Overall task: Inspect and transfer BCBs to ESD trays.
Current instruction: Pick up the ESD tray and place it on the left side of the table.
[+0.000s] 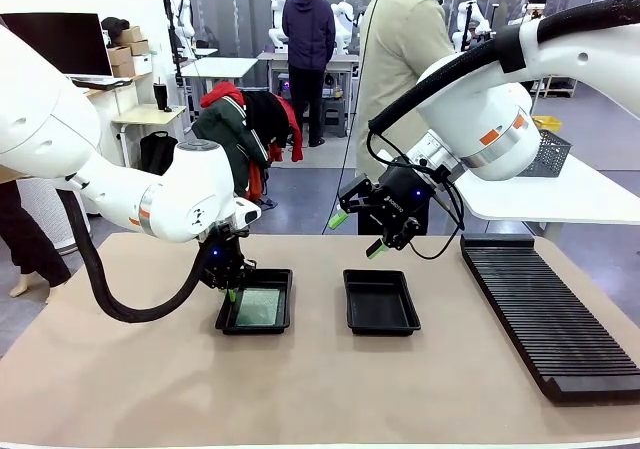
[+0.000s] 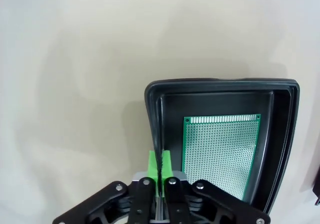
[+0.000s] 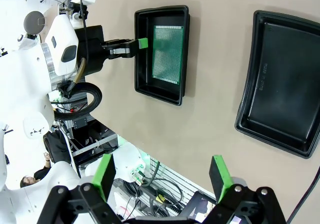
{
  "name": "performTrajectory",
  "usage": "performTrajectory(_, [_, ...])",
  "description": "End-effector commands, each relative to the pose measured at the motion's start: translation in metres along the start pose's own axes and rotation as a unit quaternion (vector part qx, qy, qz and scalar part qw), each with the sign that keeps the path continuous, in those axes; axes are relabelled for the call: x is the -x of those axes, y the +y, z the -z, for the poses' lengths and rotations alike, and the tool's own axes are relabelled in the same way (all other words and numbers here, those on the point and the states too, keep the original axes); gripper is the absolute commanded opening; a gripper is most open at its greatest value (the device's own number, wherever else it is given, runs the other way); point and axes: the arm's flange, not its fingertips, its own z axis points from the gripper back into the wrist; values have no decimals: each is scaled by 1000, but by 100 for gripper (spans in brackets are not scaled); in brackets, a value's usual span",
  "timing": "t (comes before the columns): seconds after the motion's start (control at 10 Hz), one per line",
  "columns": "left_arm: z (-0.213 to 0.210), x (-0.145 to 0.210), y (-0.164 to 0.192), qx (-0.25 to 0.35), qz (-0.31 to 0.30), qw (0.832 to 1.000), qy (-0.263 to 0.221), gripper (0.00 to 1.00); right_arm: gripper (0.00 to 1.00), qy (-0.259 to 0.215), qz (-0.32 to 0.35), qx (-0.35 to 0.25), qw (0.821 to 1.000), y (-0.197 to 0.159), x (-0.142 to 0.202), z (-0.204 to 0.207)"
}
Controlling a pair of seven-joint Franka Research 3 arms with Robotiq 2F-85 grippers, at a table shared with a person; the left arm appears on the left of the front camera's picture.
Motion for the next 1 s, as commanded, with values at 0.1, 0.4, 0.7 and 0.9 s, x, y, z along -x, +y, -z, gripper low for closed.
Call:
performTrajectory(0.1, [2, -1, -2, 4, -11, 1000, 7, 0, 100, -2, 4, 4, 1000, 1, -2, 1])
performTrajectory(0.4, [0, 0, 0, 0, -1, 1000, 1, 0, 100, -2, 4, 4, 1000, 1, -2, 1])
performTrajectory(0.7, [0, 0, 0, 0, -1, 1000, 1, 0, 100, -2, 4, 4, 1000, 1, -2, 1])
performTrajectory(0.9, [0, 0, 0, 0, -1, 1000, 1, 0, 100, -2, 4, 4, 1000, 1, -2, 1])
